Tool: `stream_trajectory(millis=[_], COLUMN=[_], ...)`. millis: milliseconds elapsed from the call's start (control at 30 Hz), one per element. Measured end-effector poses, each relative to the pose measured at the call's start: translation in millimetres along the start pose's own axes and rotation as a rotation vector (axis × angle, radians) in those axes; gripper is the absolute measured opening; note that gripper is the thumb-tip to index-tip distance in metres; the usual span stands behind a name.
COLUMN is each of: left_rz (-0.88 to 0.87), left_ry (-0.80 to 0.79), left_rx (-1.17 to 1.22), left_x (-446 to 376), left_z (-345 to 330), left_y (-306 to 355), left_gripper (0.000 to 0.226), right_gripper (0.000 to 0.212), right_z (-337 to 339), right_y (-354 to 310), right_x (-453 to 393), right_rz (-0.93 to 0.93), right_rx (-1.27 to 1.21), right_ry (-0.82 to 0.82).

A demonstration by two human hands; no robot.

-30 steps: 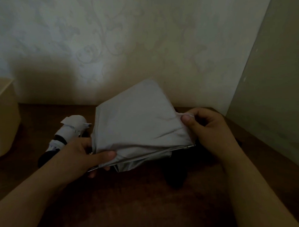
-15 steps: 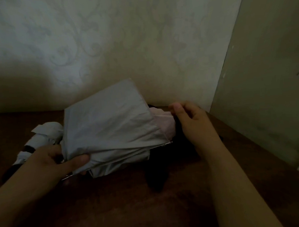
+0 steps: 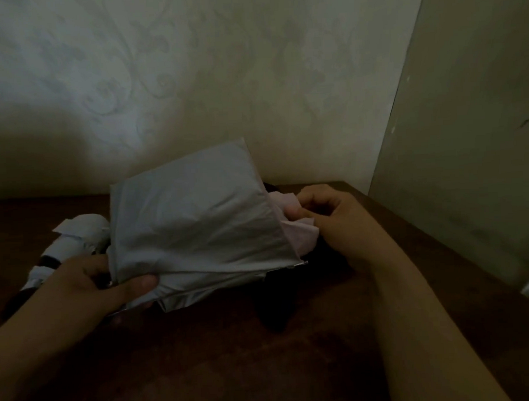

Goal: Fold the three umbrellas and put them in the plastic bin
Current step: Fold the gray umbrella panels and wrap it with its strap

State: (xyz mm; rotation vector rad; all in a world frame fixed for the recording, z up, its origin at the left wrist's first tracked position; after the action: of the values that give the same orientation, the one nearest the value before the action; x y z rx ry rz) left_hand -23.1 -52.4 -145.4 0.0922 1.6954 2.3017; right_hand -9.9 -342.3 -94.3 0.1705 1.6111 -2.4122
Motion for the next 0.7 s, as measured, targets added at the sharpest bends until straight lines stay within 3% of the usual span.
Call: stream_trajectory(millis=[100,167,367,533,633,700], left_rz=[0.004,0.023,0.047,0.031,0.037,0.034], left_ry=[-0.029,-0.016,-0.084,-0.108,-0.095,-0.105], left_rx=[-0.052,-0.058,-0.032,-0.024,0.004,0.023], left_x=[-2,0,-1,1,0,1], left_z=[3,2,-2,-6,-9,-10], left_y=[2,4,3,4,1,1], left_gripper=[0.066,0.073,0.073,0.079,0.073,0.056], right_gripper=[0.007,0.011,0.019,0.021,0.021,0.021], right_z=[0,-2,-2,-1,-3,-5], right_y=[-12,-15,-7,-8,-1,2], right_x=[1,3,0,1,-3,-4], right_rz=[0.153,0.185,0.18,0.167,0.066,0.003], right_rx=[0.135,0.14,0.283,0.196,0.209,0.196], right_ry=[0.06,0.062,0.171,0.15,0.115,0.096])
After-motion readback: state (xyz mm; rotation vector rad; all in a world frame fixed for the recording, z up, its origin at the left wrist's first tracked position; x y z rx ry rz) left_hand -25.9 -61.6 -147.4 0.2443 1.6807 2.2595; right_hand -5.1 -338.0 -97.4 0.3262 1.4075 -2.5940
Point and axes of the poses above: each hand's wrist, its own x-axis away from the middle knuckle, its own z-axis out of the back of the hand, y = z × x, the point moved 6 cm from there along -x, towards the middle knuckle, and after that the axes turned 10 degrees about -y, right-handed, at the moved point
